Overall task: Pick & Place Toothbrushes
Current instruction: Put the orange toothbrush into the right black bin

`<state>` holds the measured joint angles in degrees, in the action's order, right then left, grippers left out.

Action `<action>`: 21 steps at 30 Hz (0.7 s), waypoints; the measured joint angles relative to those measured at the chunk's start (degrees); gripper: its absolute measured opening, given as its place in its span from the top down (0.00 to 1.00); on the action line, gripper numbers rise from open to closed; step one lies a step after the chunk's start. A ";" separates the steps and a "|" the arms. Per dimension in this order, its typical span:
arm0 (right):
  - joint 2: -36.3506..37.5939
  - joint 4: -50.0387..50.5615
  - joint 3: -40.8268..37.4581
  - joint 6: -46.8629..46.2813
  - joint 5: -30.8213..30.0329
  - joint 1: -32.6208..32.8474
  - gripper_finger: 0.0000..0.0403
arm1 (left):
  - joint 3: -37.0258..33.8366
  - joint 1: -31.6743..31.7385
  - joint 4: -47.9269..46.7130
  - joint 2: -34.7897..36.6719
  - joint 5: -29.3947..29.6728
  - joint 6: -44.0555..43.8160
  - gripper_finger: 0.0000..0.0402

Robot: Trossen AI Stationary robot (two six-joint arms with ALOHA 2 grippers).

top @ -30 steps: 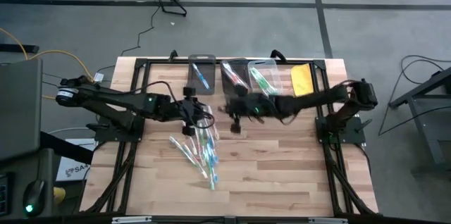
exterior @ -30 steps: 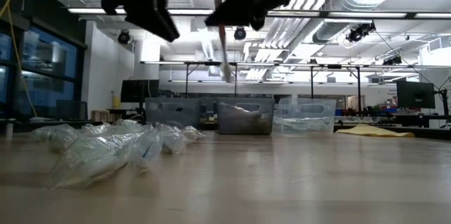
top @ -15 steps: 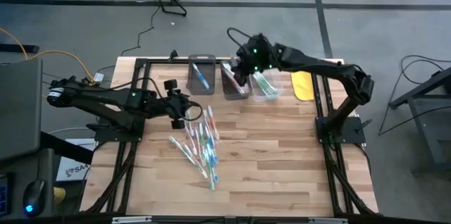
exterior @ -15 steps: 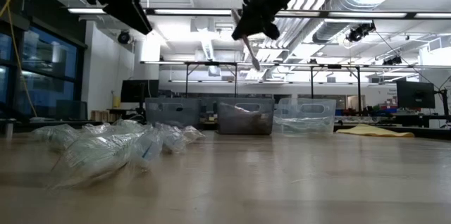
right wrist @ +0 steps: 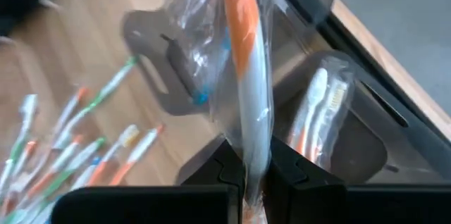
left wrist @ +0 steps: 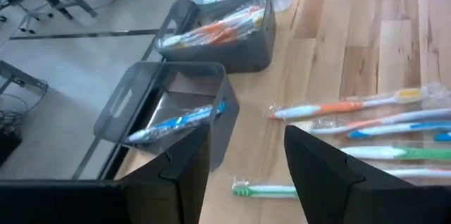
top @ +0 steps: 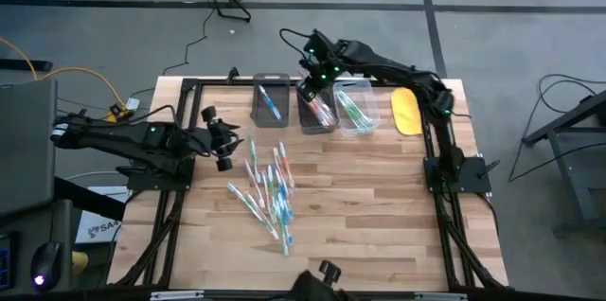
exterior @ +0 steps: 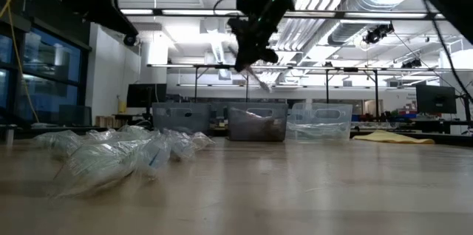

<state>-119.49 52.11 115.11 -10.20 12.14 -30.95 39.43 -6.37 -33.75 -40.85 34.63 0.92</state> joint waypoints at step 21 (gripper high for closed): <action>-11.31 11.25 7.56 -4.67 4.55 -2.43 0.96 | -4.78 0.00 -0.23 10.37 -5.86 0.03 0.56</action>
<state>-130.80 63.36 122.67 -14.87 16.69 -33.38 34.65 -6.37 -33.98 -30.48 28.77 0.95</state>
